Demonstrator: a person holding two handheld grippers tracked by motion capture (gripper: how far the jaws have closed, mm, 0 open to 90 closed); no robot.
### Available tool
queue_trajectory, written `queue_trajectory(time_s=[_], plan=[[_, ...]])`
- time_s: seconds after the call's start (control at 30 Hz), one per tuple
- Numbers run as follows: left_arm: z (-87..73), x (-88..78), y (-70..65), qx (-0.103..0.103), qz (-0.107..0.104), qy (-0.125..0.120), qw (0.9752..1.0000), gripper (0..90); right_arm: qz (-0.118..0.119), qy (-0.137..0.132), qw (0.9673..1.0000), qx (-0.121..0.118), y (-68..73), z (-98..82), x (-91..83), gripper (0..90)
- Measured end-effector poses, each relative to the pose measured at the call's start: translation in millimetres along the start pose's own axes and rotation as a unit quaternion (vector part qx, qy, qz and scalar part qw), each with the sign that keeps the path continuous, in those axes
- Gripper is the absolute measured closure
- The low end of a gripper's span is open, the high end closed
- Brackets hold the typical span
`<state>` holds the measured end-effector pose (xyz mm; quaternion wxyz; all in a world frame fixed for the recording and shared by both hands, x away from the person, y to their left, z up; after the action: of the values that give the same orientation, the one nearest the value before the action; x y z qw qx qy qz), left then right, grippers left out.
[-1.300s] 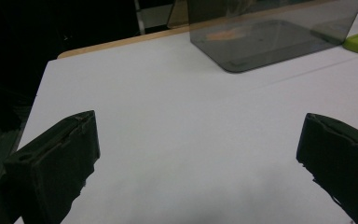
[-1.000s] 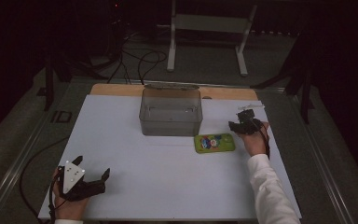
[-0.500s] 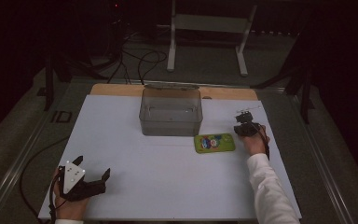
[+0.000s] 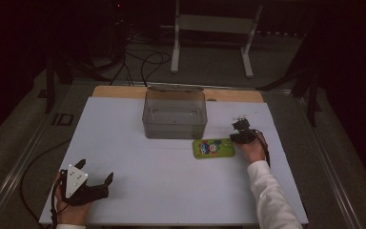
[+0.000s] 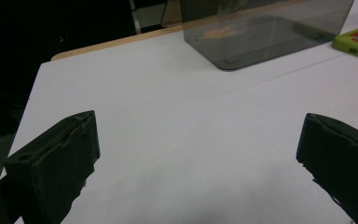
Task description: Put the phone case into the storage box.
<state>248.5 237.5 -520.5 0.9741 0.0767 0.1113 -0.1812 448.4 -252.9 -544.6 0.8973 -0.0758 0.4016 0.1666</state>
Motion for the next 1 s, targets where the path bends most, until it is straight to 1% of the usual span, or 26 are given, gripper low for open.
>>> queue_trajectory(time_s=[0.07, 0.1, 0.17, 0.27, 0.3, 0.33, 0.37, 0.47, 0.53, 0.6, 0.8, 0.87, 0.9, 0.97, 1.0], plan=[[0.1, 0.1, -0.3, 0.001, 0.000, 0.000, 1.0000, 0.0, 0.015, -0.001, 0.9999, -0.004, 12.4, -0.7, -0.5, 90.0], [0.1, 0.1, -0.5, 0.001, 0.000, 0.000, 1.0000, 0.0, 0.027, -0.002, 0.9996, -0.002, 20.0, -1.2, -0.6, 90.0], [0.2, 0.0, -0.8, 0.001, 0.000, 0.000, 1.0000, 0.0, 0.032, -0.004, 0.9994, -0.012, 35.5, -2.1, -1.2, 90.0], [0.3, -0.1, -0.5, 0.001, 0.000, -0.001, 1.0000, 0.0, 0.048, -0.009, 0.9986, -0.020, 61.0, -3.8, -2.1, 90.0], [0.3, -0.1, -0.5, 0.001, 0.000, -0.001, 1.0000, 0.0, 0.048, -0.009, 0.9986, -0.020, 61.0, -3.8, -2.1, 90.0], [0.1, 0.0, -0.5, 0.000, -0.001, 0.000, 1.0000, 0.0, 0.061, -0.016, 0.9975, -0.032, 83.1, -5.1, -2.2, 90.0], [0.2, -0.1, -0.6, 0.001, -0.001, 0.000, 1.0000, 0.0, 0.065, -0.018, 0.9972, -0.034, 87.6, -5.2, -1.7, 90.0], [0.5, -0.3, -0.9, 0.002, -0.001, -0.001, 1.0000, 0.0, 0.079, -0.027, 0.9955, -0.046, 112.3, -4.8, 0.3, 90.0], [0.4, -0.2, -1.0, 0.002, -0.002, -0.001, 1.0000, 0.0, 0.084, -0.032, 0.9942, -0.059, 126.5, -3.9, 1.7, 90.0], [0.3, -0.1, -1.2, 0.003, -0.002, 0.000, 1.0000, 0.0, 0.095, -0.037, 0.9926, -0.065, 139.7, -2.7, 3.7, 90.0], [0.5, -0.1, -2.1, 0.006, -0.004, 0.000, 1.0000, 0.0, 0.128, -0.044, 0.9869, -0.088, 173.5, 1.9, 9.7, 90.0], [0.6, -0.1, -2.2, 0.007, -0.004, 0.001, 1.0000, 0.0, 0.132, -0.046, 0.9851, -0.100, 184.1, 3.1, 10.6, 90.0], [0.7, -0.3, -2.3, 0.007, -0.004, 0.000, 1.0000, 0.0, 0.133, -0.046, 0.9842, -0.108, 187.0, 3.7, 11.0, 90.0], [1.0, -0.6, -2.3, 0.007, -0.004, -0.001, 1.0000, 0.0, 0.135, -0.045, 0.9833, -0.113, 189.9, 4.9, 11.9, 90.0], [1.1, -0.8, -2.1, 0.008, -0.004, -0.002, 1.0000, 0.0, 0.137, -0.045, 0.9832, -0.112, 190.2, 5.2, 12.1, 90.0]])
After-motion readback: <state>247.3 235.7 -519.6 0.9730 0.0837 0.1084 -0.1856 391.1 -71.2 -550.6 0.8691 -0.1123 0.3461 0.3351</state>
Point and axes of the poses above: each handheld gripper's, and its own axes: x roughly forward along the jaws, z roughly out of its top, y roughly to its left, the point moved 4 cm from there along x, roughly forward along the jaws, and after that the axes turned 9 degrees about -y, right-handed, at the moved point
